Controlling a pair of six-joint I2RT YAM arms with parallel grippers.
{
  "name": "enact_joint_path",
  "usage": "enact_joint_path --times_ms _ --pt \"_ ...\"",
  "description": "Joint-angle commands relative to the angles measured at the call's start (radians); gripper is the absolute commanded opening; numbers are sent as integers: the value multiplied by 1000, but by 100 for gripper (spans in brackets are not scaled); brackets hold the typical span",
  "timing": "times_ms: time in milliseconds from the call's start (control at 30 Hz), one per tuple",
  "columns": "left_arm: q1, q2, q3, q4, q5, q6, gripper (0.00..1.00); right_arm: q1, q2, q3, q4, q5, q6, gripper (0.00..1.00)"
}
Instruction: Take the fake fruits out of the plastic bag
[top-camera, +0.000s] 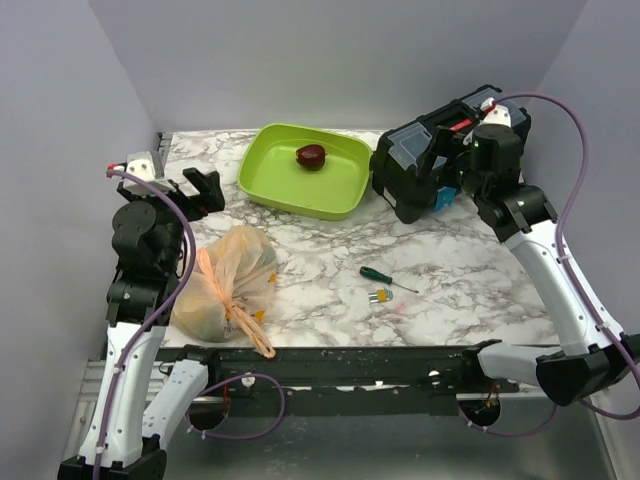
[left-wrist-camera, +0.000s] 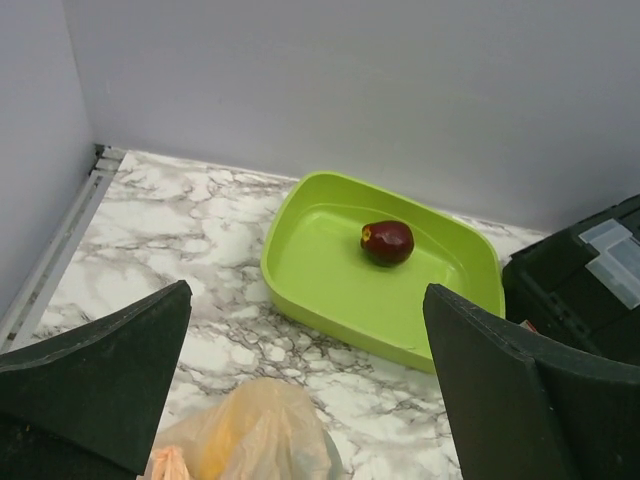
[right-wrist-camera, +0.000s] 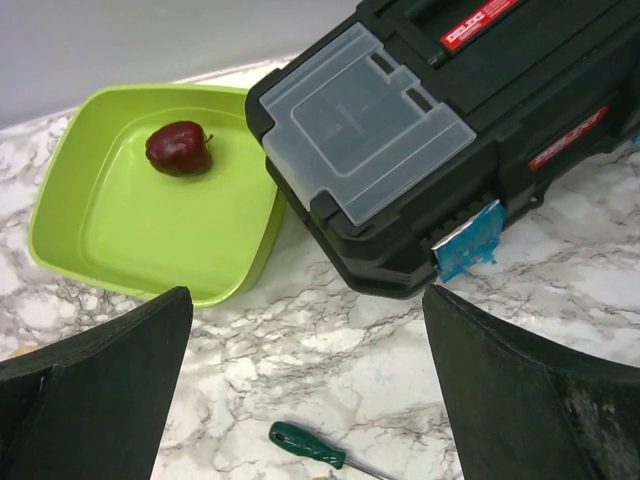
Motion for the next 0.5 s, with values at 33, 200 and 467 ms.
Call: enact_joint_path --times_ms 33,200,467 --pt "-5 9 -14 -7 54 -33 99 -3 48 10 -21 -111 36 100" --pt "-17 6 -31 3 59 -34 99 -3 42 -44 51 -216 73 100" --pt "-22 16 -39 11 93 -48 99 112 170 12 34 -262 172 100"
